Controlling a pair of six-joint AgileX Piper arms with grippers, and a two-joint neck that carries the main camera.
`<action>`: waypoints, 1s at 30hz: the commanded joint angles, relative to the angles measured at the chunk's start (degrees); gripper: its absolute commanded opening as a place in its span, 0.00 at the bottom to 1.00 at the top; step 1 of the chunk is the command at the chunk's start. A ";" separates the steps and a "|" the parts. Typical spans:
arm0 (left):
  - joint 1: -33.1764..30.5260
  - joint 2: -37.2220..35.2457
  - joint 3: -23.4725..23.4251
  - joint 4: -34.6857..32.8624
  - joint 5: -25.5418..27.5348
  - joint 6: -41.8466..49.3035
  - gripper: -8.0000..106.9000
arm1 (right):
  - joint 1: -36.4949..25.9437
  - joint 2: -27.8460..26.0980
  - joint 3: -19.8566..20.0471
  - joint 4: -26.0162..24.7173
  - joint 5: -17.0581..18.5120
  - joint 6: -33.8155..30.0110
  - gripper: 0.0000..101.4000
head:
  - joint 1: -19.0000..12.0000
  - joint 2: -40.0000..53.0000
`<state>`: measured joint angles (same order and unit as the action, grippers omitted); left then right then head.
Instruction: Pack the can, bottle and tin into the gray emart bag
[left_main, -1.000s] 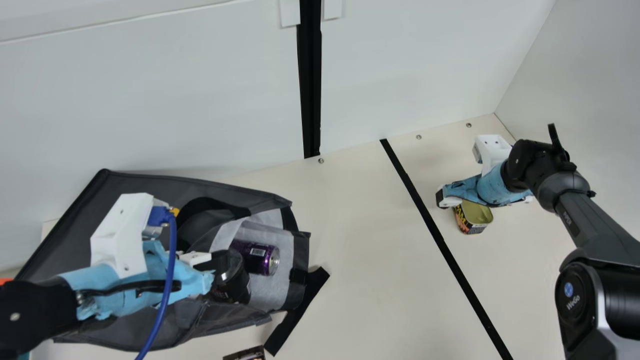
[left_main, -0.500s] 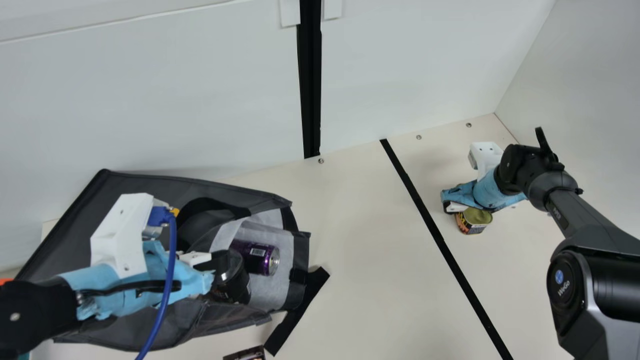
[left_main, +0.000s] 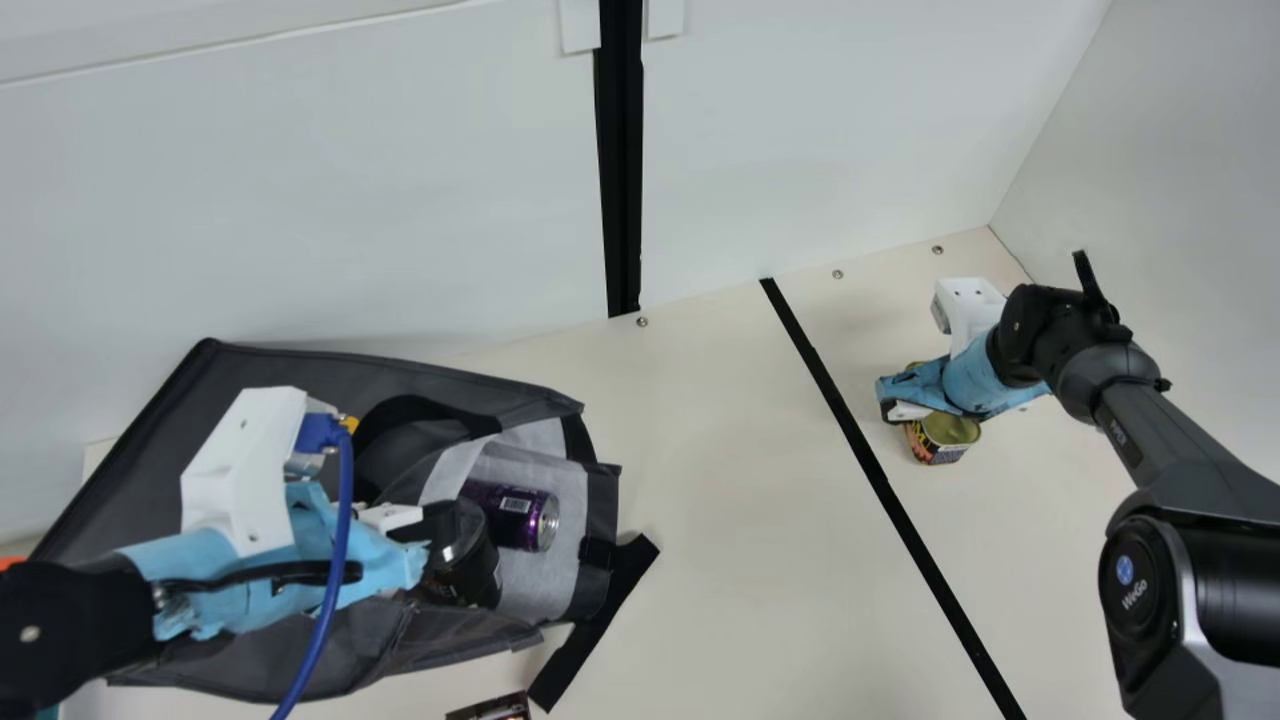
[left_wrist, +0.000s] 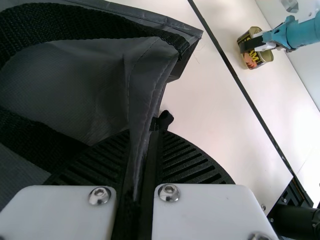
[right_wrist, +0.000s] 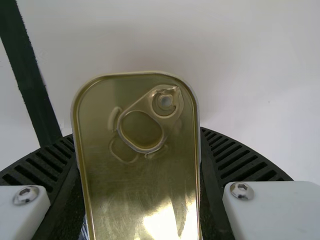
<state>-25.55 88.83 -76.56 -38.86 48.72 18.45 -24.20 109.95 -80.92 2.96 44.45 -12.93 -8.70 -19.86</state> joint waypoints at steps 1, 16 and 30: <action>0.00 0.00 0.00 0.00 0.00 0.00 0.16 | 0.15 -0.80 0.29 0.24 -0.22 -0.20 0.00 | -1.30 -0.14; 0.00 0.00 0.00 0.00 0.00 0.00 0.16 | 3.25 -8.37 4.91 0.65 -0.27 -1.54 0.00 | -1.30 -0.14; 0.00 0.00 0.00 0.00 0.00 0.00 0.16 | 8.16 -15.61 9.96 0.43 0.42 -1.33 0.00 | -1.30 -0.14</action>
<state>-25.55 88.83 -76.56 -38.86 48.72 18.45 -16.30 94.78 -71.15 3.51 44.87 -14.51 -8.70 -19.95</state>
